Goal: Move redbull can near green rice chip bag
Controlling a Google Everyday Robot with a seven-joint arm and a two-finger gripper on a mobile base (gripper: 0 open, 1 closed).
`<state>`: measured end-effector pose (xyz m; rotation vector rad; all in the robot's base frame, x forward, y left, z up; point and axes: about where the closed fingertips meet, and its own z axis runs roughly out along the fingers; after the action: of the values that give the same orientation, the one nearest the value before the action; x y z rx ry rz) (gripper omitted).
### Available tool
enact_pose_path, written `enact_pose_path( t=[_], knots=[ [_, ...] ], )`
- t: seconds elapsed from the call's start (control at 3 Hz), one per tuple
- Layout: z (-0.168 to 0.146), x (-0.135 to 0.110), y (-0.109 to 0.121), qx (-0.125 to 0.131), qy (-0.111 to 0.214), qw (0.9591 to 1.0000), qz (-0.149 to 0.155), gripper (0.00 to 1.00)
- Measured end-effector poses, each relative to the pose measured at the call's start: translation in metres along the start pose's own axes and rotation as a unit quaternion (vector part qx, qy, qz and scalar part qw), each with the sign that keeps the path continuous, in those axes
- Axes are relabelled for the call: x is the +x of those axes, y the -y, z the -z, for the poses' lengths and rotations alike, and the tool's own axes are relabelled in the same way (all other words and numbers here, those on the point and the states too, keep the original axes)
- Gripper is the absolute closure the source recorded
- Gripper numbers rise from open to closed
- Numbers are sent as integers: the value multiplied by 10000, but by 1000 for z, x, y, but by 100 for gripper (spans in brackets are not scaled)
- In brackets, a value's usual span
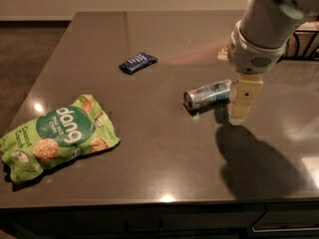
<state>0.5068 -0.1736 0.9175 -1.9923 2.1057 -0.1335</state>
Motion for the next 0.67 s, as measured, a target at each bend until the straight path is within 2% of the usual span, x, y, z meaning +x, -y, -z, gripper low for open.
enact_pose_path(
  t=[0.33,0.67],
  knots=[
    [-24,3,23,-184,101,9995,238,0],
    [-44,4,32,-355,187,9982,437,0]
  ],
)
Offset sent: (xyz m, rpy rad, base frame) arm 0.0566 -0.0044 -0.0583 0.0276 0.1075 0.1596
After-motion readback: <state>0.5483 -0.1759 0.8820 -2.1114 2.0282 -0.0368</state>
